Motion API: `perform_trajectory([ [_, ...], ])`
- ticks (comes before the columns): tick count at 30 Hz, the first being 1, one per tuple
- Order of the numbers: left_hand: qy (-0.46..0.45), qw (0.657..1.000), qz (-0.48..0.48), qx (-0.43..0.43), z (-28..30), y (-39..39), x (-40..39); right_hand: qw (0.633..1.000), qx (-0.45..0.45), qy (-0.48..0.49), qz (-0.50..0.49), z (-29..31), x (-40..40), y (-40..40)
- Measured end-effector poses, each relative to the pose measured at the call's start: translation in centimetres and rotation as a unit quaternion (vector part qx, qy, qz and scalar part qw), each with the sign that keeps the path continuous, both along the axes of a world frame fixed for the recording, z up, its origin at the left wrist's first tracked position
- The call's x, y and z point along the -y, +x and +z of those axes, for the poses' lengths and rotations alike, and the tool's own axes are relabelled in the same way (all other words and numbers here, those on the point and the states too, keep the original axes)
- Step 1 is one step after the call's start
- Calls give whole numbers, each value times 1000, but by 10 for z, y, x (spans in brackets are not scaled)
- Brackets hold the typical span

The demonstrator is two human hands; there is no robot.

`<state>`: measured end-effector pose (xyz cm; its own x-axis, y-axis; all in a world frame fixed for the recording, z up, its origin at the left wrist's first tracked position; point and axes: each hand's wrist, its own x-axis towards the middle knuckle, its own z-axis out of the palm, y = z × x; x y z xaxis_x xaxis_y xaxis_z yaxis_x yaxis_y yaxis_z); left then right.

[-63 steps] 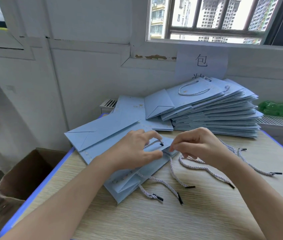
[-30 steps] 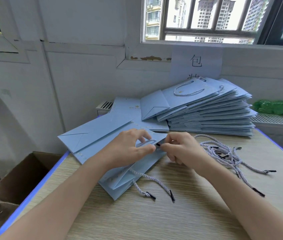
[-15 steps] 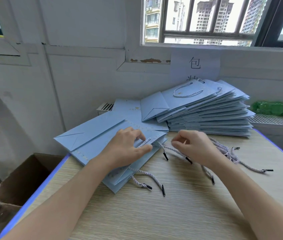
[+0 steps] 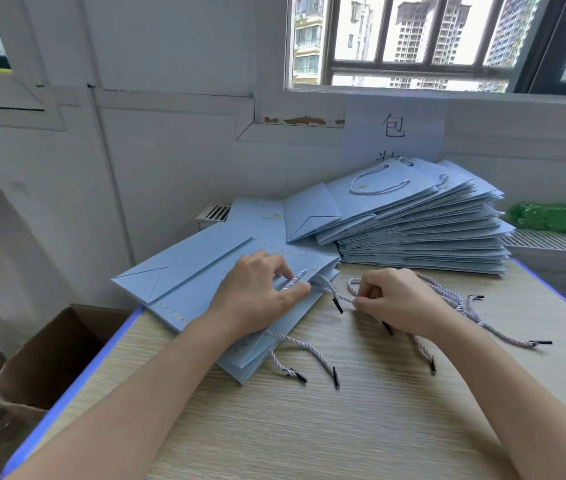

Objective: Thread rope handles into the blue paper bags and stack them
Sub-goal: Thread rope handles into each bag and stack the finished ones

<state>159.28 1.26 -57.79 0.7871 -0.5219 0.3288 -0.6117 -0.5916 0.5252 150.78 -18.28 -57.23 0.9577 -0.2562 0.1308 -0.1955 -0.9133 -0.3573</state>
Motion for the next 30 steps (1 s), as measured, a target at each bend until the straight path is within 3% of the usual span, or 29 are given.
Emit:
perform_trajectory([
  [4, 23, 1000, -8, -5, 4, 2, -3, 999, 45, 22, 6, 3, -5, -1],
  [7, 95, 995, -28, -27, 4, 1, -5, 994, 81, 66, 35, 4, -11, -1],
  [11, 153, 988, -26, 12, -5, 2, 0, 989, 26, 92, 111, -4, -24, -1],
  [18, 66, 997, -9, 45, -12, -4, 7, 997, -10, -66, 27, -15, -44, 13],
  [24, 68, 995, 7, 75, -11, -30, 5, 995, 15, -101, -2, -14, -74, -21],
  [27, 54, 996, -15, 74, 4, -48, 0, 998, 20, -58, 0, -4, -85, -35],
  [30, -30, 994, -33, 99, 39, -68, -11, 996, 71, 32, -41, 19, -95, -50],
])
